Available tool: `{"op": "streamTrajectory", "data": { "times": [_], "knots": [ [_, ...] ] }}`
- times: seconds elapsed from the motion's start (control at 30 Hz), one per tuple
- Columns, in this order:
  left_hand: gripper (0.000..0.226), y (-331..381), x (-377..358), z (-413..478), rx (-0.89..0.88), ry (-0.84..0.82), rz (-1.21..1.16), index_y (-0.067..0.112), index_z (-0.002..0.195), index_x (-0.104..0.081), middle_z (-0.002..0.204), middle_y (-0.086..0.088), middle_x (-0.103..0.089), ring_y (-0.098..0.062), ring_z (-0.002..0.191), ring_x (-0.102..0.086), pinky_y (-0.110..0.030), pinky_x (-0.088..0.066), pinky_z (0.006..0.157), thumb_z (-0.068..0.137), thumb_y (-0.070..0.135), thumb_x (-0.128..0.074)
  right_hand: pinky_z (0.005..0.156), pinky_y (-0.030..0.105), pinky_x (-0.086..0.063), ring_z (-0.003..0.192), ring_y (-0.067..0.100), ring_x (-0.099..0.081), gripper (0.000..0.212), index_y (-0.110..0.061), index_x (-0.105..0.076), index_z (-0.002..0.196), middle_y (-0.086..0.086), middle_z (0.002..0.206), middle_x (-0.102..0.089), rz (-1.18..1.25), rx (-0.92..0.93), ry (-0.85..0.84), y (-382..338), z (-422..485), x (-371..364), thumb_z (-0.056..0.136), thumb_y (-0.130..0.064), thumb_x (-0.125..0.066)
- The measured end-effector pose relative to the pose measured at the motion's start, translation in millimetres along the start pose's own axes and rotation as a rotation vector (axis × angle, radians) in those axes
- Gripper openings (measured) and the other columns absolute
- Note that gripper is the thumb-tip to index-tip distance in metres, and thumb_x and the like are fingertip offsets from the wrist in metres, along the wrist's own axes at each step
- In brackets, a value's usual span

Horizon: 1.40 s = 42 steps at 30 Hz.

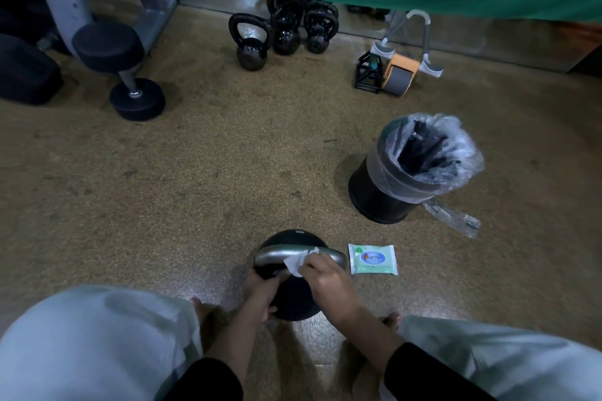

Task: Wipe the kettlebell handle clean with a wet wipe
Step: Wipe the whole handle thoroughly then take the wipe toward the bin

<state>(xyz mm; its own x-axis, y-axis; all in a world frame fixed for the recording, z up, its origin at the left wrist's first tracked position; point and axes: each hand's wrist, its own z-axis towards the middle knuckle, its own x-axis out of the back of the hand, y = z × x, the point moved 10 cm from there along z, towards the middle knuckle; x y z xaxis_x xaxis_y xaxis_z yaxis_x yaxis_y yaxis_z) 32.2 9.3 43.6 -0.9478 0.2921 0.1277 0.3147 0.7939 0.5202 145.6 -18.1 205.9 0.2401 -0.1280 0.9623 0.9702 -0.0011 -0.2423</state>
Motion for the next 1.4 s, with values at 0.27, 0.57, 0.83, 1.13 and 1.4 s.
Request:
{"op": "streamTrajectory", "data": {
  "times": [0.27,0.57,0.83,1.13,1.4],
  "knots": [
    [0.05,-1.2,-0.3,-0.5,0.0,0.005,-0.03,0.014,0.129,-0.05,0.121,-0.015,-0.059,-0.033,0.101,-0.056,-0.039,-0.053,0.06,0.084,0.018,-0.071,0.056,0.023,-0.052,0.07,0.013,-0.062,0.023,-0.012,-0.072,0.083,-0.002,0.081,-0.065,-0.047,0.213,-0.049,-20.4,-0.8,-14.9,0.077,-0.013,-0.05],
    [0.048,-3.2,-0.4,2.5,0.012,-0.014,0.002,0.016,0.127,-0.051,0.119,-0.013,-0.06,-0.033,0.101,-0.058,-0.033,-0.052,0.059,0.085,0.024,-0.072,0.051,0.019,-0.045,0.077,0.01,-0.06,0.029,-0.017,-0.071,0.089,-0.006,0.09,-0.064,-0.068,0.22,-0.103,-16.0,6.7,-0.6,0.079,-0.02,-0.044],
    [0.055,-2.6,-1.0,3.2,0.006,-0.016,-0.024,0.014,0.127,-0.05,0.125,-0.013,-0.058,-0.031,0.103,-0.052,-0.043,-0.054,0.074,0.08,0.024,-0.078,0.065,0.022,-0.05,0.077,0.014,-0.061,0.019,-0.011,-0.072,0.09,0.0,0.086,-0.064,0.184,-0.076,0.036,12.1,0.5,5.8,0.074,-0.002,-0.068],
    [0.06,-4.9,-5.8,5.2,-0.003,-0.082,-0.146,0.016,0.13,-0.048,0.132,-0.01,-0.055,-0.033,0.12,-0.049,-0.049,-0.046,0.078,0.079,0.02,-0.079,0.077,0.029,-0.047,0.097,0.031,-0.063,0.023,-0.005,-0.071,0.1,0.016,0.101,-0.067,0.139,-0.535,-0.281,36.5,60.4,-5.0,0.091,-0.012,-0.051],
    [0.062,-5.2,-5.8,6.8,0.005,-0.093,-0.134,0.017,0.132,-0.047,0.133,-0.007,-0.055,-0.032,0.123,-0.049,-0.048,-0.047,0.079,0.079,0.023,-0.079,0.081,0.03,-0.045,0.102,0.032,-0.06,0.027,-0.012,-0.069,0.104,0.015,0.107,-0.067,0.145,-0.503,-0.378,39.1,57.4,-7.8,0.091,-0.014,-0.046]
  ]
}}
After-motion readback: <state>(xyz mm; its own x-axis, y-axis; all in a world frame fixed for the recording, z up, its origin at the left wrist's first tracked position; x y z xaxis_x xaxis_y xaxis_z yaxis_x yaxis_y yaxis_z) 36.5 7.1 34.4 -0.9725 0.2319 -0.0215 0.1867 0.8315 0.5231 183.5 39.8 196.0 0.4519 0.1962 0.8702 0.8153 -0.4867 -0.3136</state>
